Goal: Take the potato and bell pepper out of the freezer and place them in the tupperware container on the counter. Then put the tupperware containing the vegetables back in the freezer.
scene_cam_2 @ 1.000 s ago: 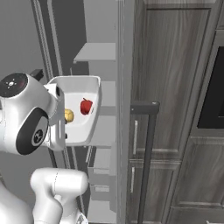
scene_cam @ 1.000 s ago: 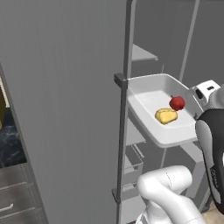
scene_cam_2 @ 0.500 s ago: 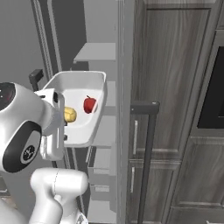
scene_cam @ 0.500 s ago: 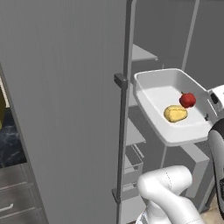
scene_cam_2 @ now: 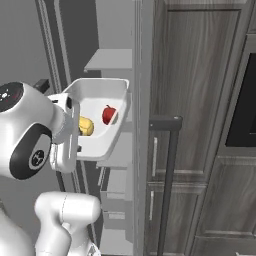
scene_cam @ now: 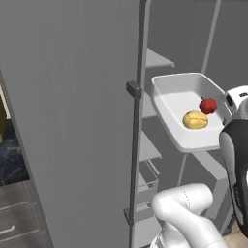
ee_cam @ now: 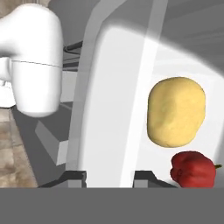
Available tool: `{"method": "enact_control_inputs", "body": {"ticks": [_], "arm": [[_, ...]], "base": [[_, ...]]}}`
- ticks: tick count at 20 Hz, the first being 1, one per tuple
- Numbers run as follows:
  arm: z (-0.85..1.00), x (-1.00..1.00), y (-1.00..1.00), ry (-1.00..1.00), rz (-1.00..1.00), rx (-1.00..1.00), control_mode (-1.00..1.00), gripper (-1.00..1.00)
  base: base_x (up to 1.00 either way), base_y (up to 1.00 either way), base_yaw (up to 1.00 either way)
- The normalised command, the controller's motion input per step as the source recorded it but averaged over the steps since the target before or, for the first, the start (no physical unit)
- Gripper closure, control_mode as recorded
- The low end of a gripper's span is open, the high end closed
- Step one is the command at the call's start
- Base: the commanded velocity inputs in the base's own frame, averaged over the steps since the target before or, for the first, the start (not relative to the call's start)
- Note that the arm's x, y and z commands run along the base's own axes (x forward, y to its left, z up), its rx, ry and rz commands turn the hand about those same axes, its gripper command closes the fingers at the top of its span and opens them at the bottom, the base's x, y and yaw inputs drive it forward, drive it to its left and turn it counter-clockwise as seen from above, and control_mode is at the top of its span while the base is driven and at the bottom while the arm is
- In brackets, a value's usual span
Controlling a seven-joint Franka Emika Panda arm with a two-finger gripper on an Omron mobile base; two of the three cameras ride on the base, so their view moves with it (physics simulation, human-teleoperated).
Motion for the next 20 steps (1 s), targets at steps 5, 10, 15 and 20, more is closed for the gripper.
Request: {"method": "enact_control_inputs", "body": {"ticks": [5, 10, 15, 20], "arm": [[0.0, 0.74, -0.06, 0.0, 0.0, 0.0, -1.0, 1.0], [0.0, 0.87, -0.13, 0.03, 0.01, 0.0, -1.0, 1.0], [0.0, 0.75, -0.02, 0.08, 0.02, 0.0, -1.0, 1.0], [0.0, 0.65, 0.0, 0.05, 0.04, 0.0, -1.0, 1.0]], "base": [[0.0, 0.0, 0.0], [0.0, 0.0, 0.0], [0.0, 0.0, 0.0], [0.0, 0.0, 0.0]]}}
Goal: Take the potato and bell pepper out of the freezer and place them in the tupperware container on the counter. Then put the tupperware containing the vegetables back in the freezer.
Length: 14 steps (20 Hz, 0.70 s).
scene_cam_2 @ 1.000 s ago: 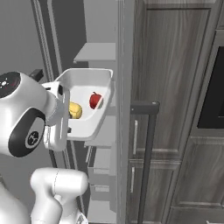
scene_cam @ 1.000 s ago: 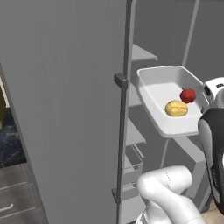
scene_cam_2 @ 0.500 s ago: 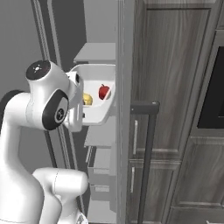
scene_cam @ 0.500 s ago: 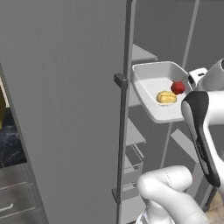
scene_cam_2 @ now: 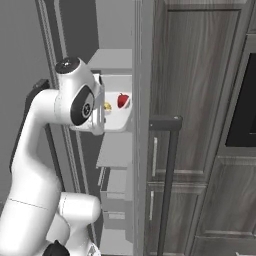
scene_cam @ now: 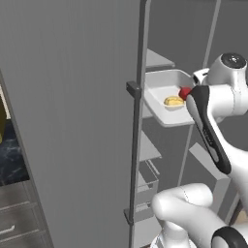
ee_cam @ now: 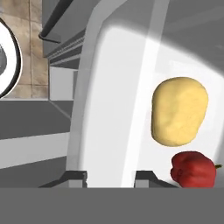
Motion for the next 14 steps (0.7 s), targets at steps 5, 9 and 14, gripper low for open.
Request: {"method": "enact_control_inputs", "body": {"ticks": [5, 9, 14], "arm": [[0.0, 0.62, 0.0, 0.0, 0.08, 0.01, -1.0, 1.0], [-0.12, 0.54, 0.0, 0.0, 0.08, 0.01, -1.0, 1.0], [-0.3, 0.29, 0.0, 0.0, 0.01, 0.02, -1.0, 1.0]], "base": [[0.0, 0.0, 0.0], [0.0, 0.0, 0.0], [0.0, 0.0, 0.0]]}}
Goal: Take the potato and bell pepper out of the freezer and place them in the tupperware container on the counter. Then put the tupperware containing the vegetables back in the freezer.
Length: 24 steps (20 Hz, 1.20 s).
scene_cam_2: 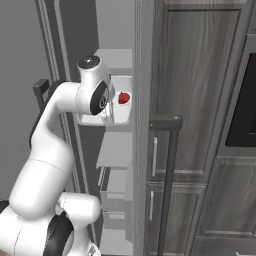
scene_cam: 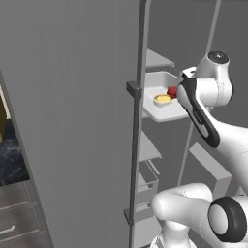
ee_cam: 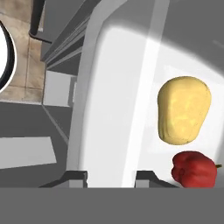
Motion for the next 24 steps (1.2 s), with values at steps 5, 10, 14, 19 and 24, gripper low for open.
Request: {"method": "enact_control_inputs", "body": {"ticks": [5, 10, 14, 19, 24], "arm": [[-0.36, 0.15, 0.0, 0.0, 0.0, 0.02, -1.0, 1.0], [-0.29, 0.15, 0.01, 0.0, -0.02, 0.0, -1.0, 1.0], [-0.19, 0.33, 0.05, 0.0, -0.04, 0.0, -1.0, 1.0], [-0.15, 0.44, 0.15, 0.01, -0.05, 0.0, -1.0, 1.0], [-0.04, 0.66, 0.07, 0.03, -0.01, 0.01, -1.0, 1.0]], "base": [[0.0, 0.0, 0.0], [0.0, 0.0, 0.0], [0.0, 0.0, 0.0], [0.0, 0.0, 0.0], [0.0, 0.0, 0.0]]}}
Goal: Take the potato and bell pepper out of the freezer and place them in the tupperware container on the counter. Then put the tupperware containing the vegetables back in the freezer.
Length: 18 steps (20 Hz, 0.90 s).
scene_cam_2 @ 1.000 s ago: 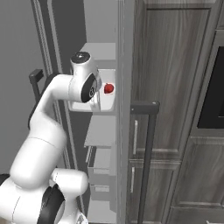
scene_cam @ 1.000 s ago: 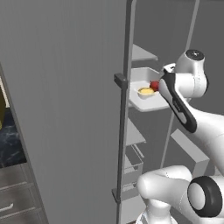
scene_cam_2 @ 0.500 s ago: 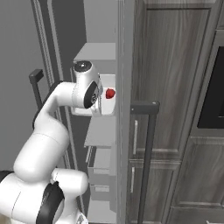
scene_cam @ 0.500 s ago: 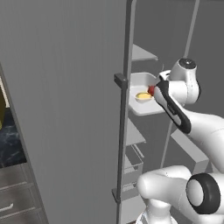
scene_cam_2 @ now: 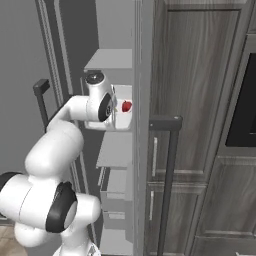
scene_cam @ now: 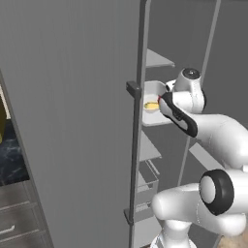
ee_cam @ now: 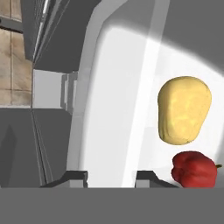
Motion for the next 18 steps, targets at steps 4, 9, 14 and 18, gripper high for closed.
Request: {"method": "enact_control_inputs", "body": {"ticks": [4, 9, 14, 18], "arm": [[0.0, 0.82, 0.0, 0.06, 0.0, 0.03, -1.0, 1.0], [0.0, 0.73, 0.0, 0.03, 0.0, 0.03, -1.0, 1.0], [-0.08, 0.56, 0.0, 0.0, 0.0, 0.02, -1.0, 1.0], [-0.21, 0.55, 0.02, 0.0, 0.0, 0.0, -1.0, 1.0]], "base": [[0.0, 0.0, 0.0], [0.0, 0.0, 0.0], [0.0, 0.0, 0.0], [0.0, 0.0, 0.0]]}}
